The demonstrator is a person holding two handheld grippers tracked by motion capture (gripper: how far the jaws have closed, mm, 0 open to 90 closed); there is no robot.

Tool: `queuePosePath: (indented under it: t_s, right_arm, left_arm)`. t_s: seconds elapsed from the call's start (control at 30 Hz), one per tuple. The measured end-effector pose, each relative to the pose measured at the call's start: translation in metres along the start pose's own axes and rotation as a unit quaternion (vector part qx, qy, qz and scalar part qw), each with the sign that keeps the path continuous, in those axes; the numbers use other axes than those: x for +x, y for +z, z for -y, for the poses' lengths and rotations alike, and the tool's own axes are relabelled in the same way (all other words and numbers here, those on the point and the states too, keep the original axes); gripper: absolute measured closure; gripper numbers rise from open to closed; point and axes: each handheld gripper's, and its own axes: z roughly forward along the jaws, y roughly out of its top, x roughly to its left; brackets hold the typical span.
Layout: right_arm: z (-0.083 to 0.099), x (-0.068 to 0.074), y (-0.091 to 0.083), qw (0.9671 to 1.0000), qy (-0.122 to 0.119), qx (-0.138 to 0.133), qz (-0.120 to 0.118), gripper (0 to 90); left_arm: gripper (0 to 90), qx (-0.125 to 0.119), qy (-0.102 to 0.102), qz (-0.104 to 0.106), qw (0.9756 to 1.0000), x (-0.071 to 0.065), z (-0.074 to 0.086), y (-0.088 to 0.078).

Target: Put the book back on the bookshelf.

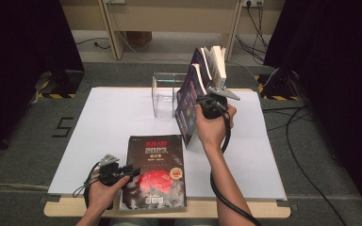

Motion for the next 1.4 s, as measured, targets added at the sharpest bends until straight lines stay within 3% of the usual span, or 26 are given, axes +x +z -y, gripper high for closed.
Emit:
queuePosePath:
  t_s: [0.47, 0.9, 1.4]
  right_arm:
    - [-0.006, 0.01, -0.001, 0.9989, -0.024, -0.035, -0.019, 83.2]
    - [-0.016, 0.011, -0.001, 0.9975, -0.025, -0.064, -0.017, 83.3]
    - [-0.028, 0.012, 0.006, 0.9968, -0.023, -0.075, -0.015, 83.2]
  left_arm:
    - [54.3, 0.0, -0.001, 0.002, 1.0, 0.0, 0.0, 0.0]
    - [54.3, 0.001, -0.001, 0.001, 1.0, 0.0, 0.0, 0.0]
    - [54.3, 0.002, -0.001, 0.002, 1.0, 0.001, 0.0, 0.0]
